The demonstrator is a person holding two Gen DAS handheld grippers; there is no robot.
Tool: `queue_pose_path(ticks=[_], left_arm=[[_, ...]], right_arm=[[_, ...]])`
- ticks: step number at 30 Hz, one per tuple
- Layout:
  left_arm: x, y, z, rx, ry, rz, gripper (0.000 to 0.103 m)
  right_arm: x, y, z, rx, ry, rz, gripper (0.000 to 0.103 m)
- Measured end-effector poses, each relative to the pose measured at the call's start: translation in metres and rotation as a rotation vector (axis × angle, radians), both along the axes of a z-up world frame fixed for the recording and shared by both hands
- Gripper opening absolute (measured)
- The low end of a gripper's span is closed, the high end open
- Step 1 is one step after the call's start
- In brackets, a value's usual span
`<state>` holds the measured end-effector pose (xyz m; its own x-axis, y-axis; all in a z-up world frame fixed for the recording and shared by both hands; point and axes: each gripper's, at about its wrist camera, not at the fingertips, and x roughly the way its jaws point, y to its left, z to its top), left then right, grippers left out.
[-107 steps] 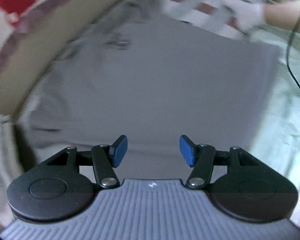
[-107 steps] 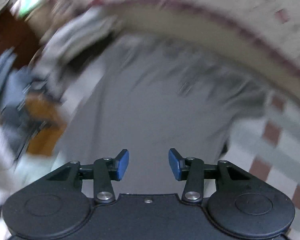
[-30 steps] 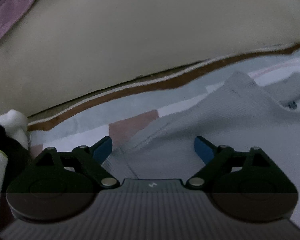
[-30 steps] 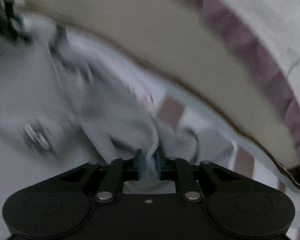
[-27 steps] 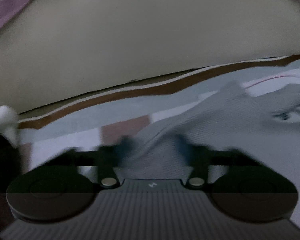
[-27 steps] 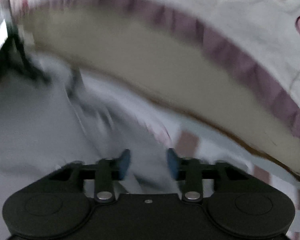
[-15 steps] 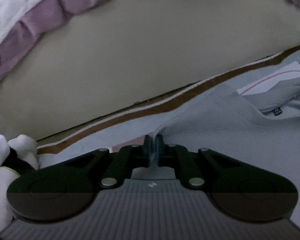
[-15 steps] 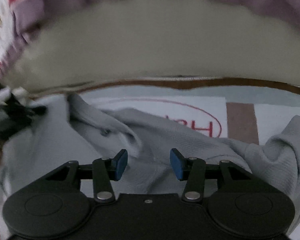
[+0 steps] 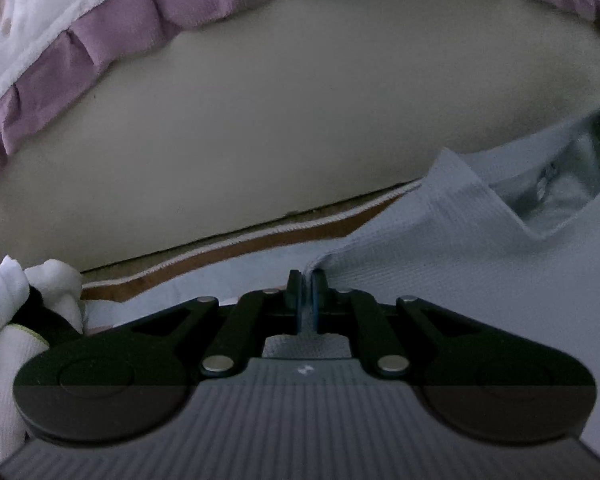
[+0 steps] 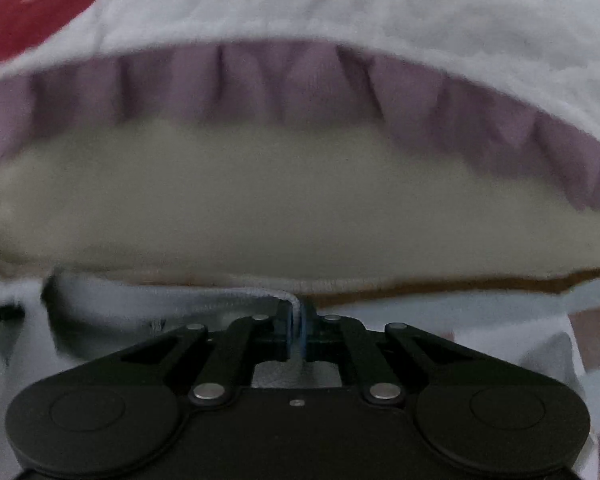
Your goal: Fold clothes
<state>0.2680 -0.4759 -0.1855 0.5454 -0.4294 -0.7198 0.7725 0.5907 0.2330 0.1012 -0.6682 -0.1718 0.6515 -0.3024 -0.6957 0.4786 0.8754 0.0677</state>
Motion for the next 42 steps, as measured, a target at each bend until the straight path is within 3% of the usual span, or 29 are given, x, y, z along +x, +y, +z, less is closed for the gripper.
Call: queue_pose_path(ticks=[3,6,7,8,10,12,15,18,21,24,28,31,33,36,40,42], left_arm=[[0.007,-0.011,-0.011,0.020,-0.021,0.042,0.013],[0.008,-0.020,-0.025,0.069,-0.064,0.063,0.013],[0.008,-0.022,-0.029,0.088,-0.079,0.058,0.013],[0.008,-0.024,-0.032,0.109,-0.094,0.054,0.013],[0.009,-0.026,-0.036,0.139,-0.119,0.059,0.014],[0.012,-0.026,-0.037,0.156,-0.140,0.070,0.015],[0.020,-0.025,-0.033,0.172,-0.153,0.115,0.015],[0.020,-0.016,-0.024,0.113,-0.098,0.117,0.017],[0.009,-0.004,-0.011,0.019,-0.025,0.064,0.033],[-0.009,-0.004,-0.002,-0.025,0.054,0.010,0.035],[-0.046,-0.014,0.018,-0.039,0.105,-0.122,0.035],[-0.094,-0.025,0.035,0.028,0.027,-0.259,0.035],[-0.123,-0.037,0.045,0.068,0.038,-0.316,0.035],[-0.150,-0.063,0.054,0.154,0.084,-0.359,0.035],[-0.179,-0.109,0.072,0.217,0.031,-0.420,0.044],[-0.184,-0.134,0.076,0.195,0.011,-0.418,0.046]], right_arm=[[0.021,0.007,0.006,-0.146,0.014,0.062,0.004],[0.032,0.013,0.007,-0.241,0.022,0.138,0.005],[0.032,0.012,0.006,-0.238,0.019,0.168,0.018],[0.030,0.009,0.007,-0.212,0.010,0.198,0.038],[0.027,0.000,0.008,-0.153,-0.011,0.249,0.061],[0.018,-0.018,0.013,-0.060,-0.048,0.226,0.061],[-0.009,-0.042,0.013,-0.055,-0.007,0.039,0.061],[-0.056,-0.063,0.004,-0.048,0.026,-0.110,0.061],[-0.106,-0.079,-0.007,0.001,0.036,-0.195,0.061],[-0.144,-0.099,-0.014,0.071,0.067,-0.246,0.062],[-0.186,-0.105,-0.007,0.150,0.082,-0.267,0.063],[-0.193,-0.114,-0.009,0.276,0.141,-0.269,0.063],[-0.199,-0.110,-0.012,0.295,0.114,-0.255,0.063],[-0.199,-0.109,-0.017,0.273,0.079,-0.213,0.063],[-0.190,-0.109,-0.029,0.206,0.042,-0.084,0.060],[-0.191,-0.106,-0.032,0.153,0.017,-0.004,0.057]])
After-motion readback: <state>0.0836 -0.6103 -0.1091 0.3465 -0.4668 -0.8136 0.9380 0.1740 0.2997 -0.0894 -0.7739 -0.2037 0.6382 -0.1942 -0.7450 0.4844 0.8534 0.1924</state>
